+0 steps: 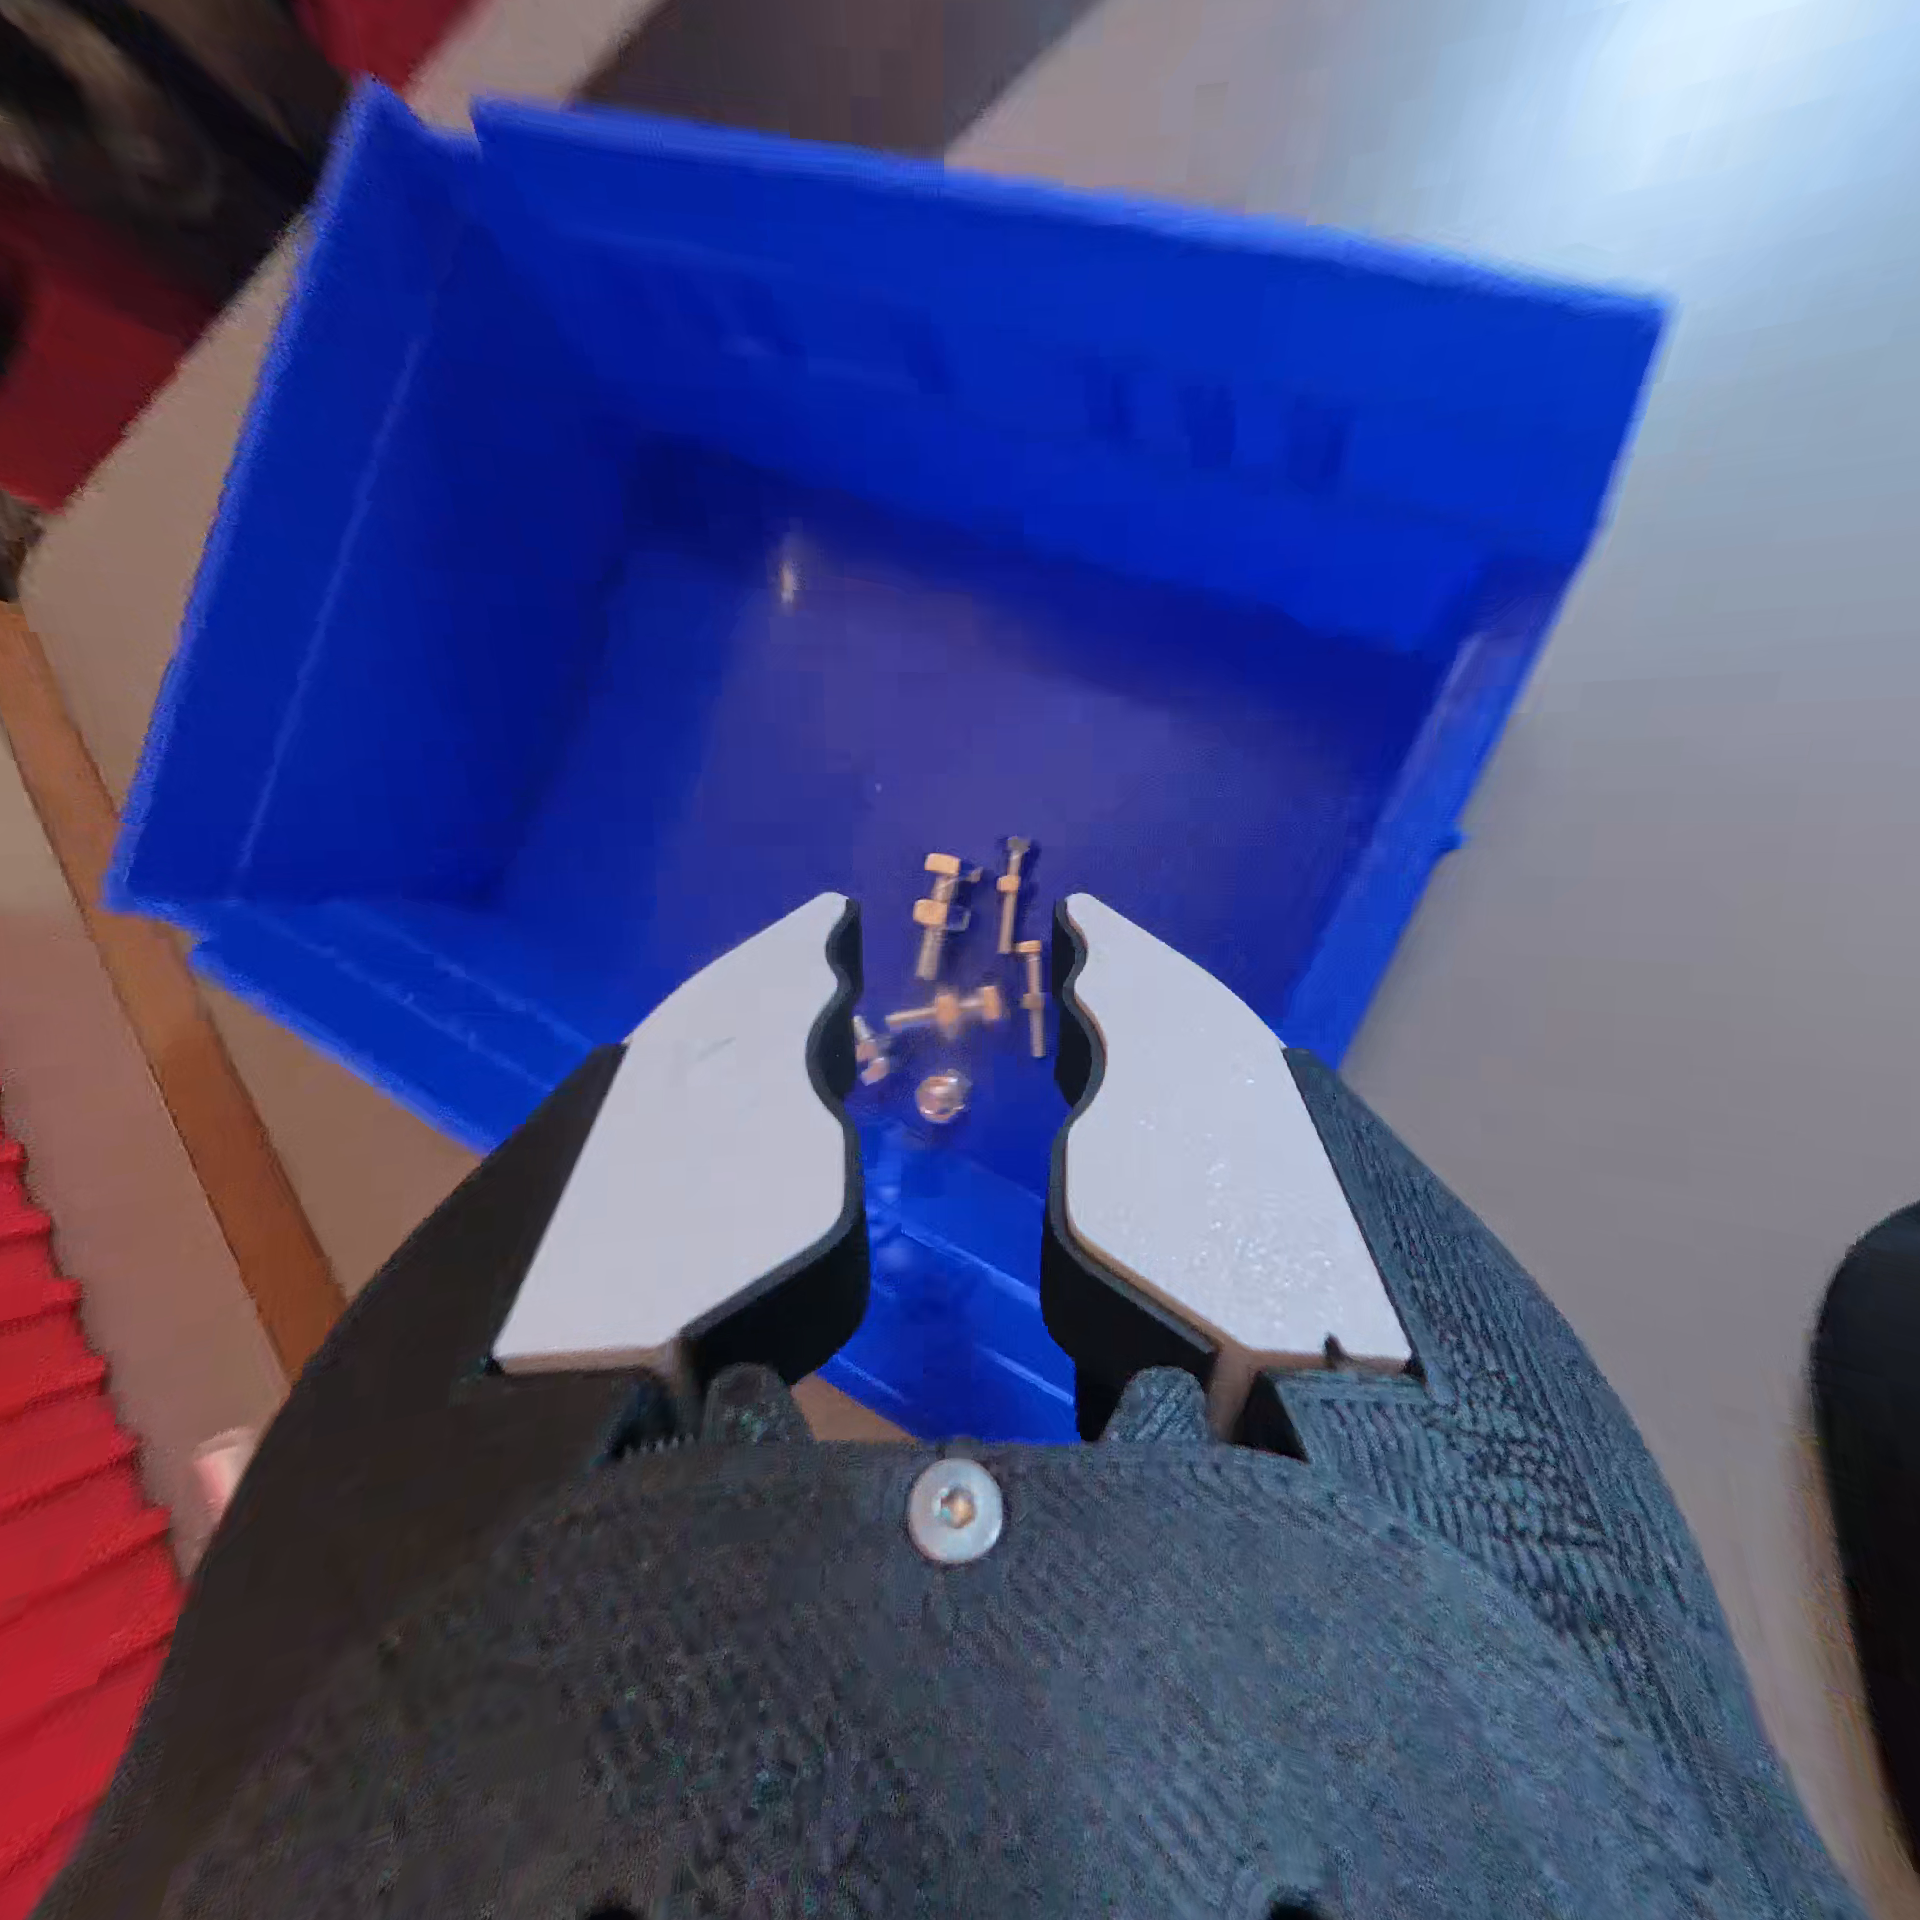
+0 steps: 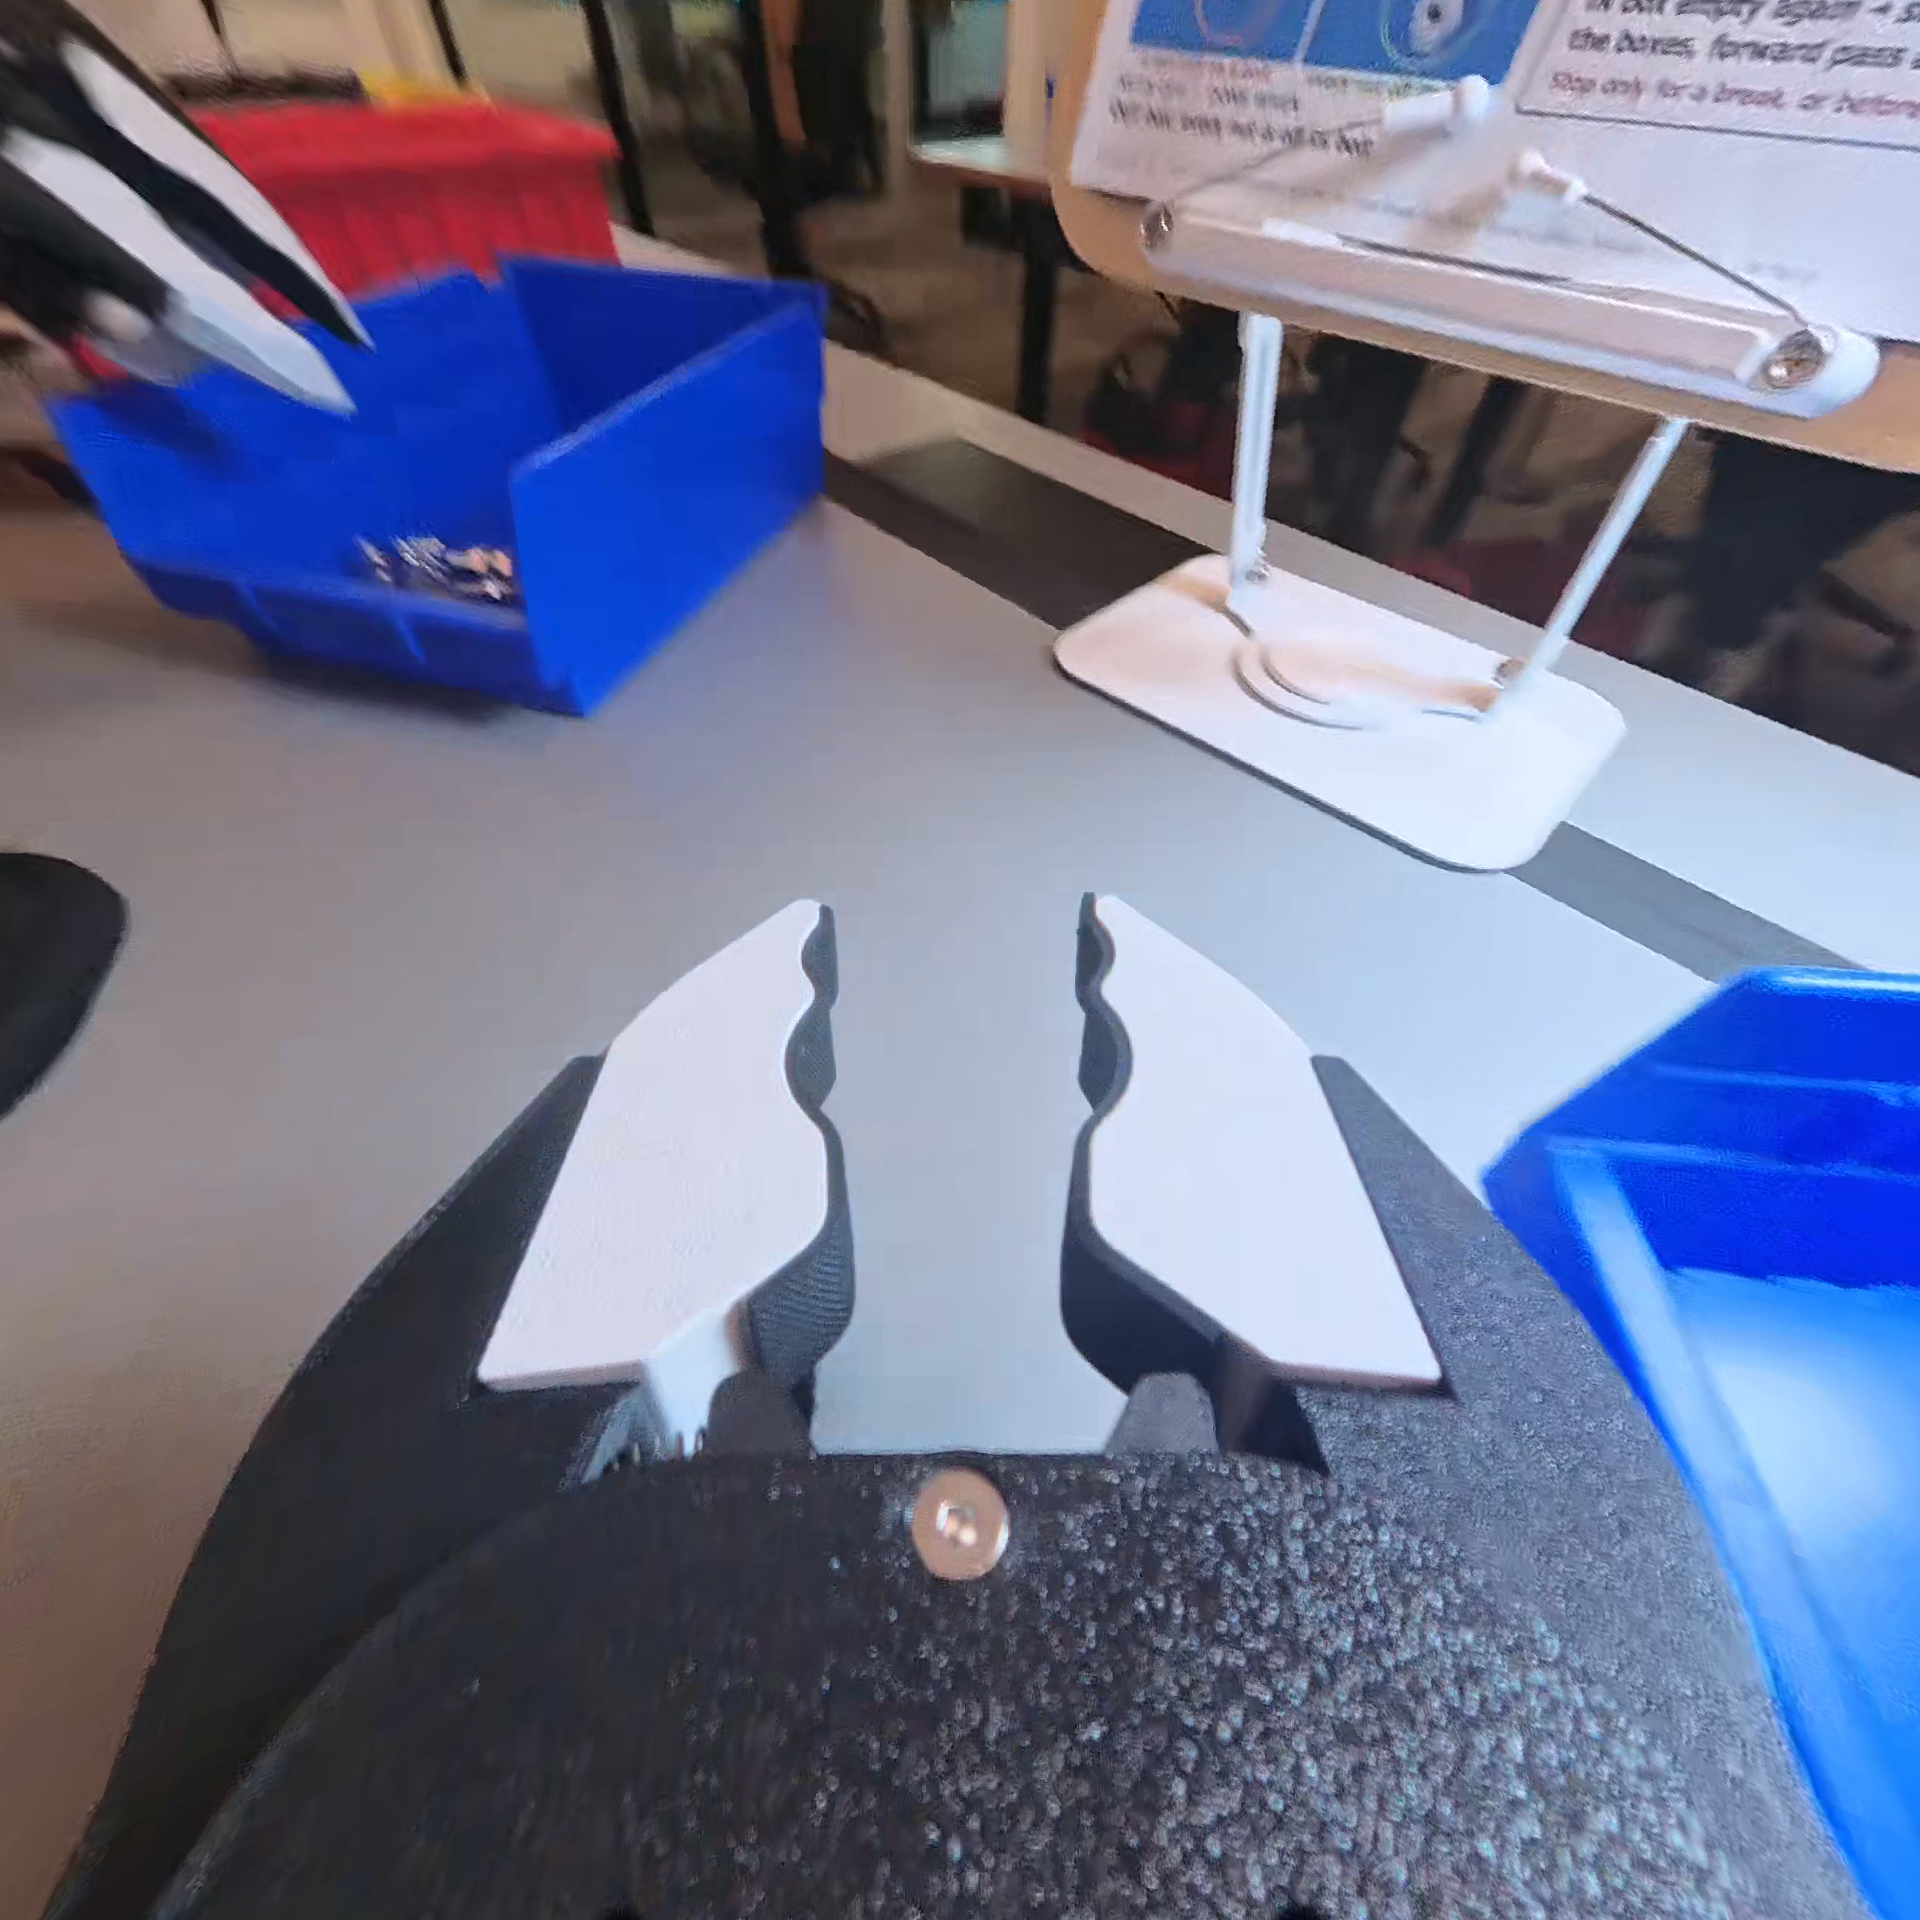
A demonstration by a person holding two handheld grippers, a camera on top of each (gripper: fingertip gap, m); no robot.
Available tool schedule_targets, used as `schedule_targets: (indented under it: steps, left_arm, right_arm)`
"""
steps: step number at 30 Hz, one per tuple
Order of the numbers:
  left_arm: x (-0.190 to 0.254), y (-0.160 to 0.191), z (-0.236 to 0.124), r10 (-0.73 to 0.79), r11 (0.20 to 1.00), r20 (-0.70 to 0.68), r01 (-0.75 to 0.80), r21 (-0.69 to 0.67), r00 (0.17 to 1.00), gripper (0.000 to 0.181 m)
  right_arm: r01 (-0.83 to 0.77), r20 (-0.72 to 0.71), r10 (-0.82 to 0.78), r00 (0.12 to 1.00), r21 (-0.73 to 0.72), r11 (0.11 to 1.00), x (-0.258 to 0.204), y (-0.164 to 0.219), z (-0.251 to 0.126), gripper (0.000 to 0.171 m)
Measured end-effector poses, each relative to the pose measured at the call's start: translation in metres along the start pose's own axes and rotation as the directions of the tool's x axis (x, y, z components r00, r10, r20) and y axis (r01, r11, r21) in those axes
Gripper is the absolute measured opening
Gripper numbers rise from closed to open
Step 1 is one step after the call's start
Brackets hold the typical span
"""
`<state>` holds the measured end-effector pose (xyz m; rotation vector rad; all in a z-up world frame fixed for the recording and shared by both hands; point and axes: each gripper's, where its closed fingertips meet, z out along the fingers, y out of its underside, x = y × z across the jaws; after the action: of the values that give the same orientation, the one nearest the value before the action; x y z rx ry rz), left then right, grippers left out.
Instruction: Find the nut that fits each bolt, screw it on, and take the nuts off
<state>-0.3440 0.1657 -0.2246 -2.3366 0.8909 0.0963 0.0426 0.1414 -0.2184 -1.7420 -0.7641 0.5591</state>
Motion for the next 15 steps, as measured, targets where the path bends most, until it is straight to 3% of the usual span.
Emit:
schedule_targets:
  steps: [4,7,11,15]
  left_arm:
    - [-0.011,0.016,0.049,0.076,0.945,-0.135,-0.115,-0.307,0.988,0.035]
    - [-0.012,0.032,0.076,0.079,0.876,-0.22,-0.173,-0.451,0.972,0.035]
    - [-0.005,0.044,0.088,0.019,0.821,-0.321,-0.198,-0.536,0.947,0.029]
    - [-0.006,0.051,0.092,0.033,0.788,-0.328,-0.226,-0.572,0.944,0.02]
  right_arm:
    - [0.0,0.027,-0.001,1.0,0.023,1.0,-0.005,0.02,0.01,0.04]
    - [0.028,0.038,-0.027,0.999,-0.016,0.999,-0.009,0.034,0.009,0.039]
    - [0.055,0.049,-0.054,0.997,-0.023,0.998,-0.01,0.036,0.008,0.036]
    - [0.056,0.064,-0.053,0.997,-0.036,0.998,-0.011,0.04,0.009,0.035]
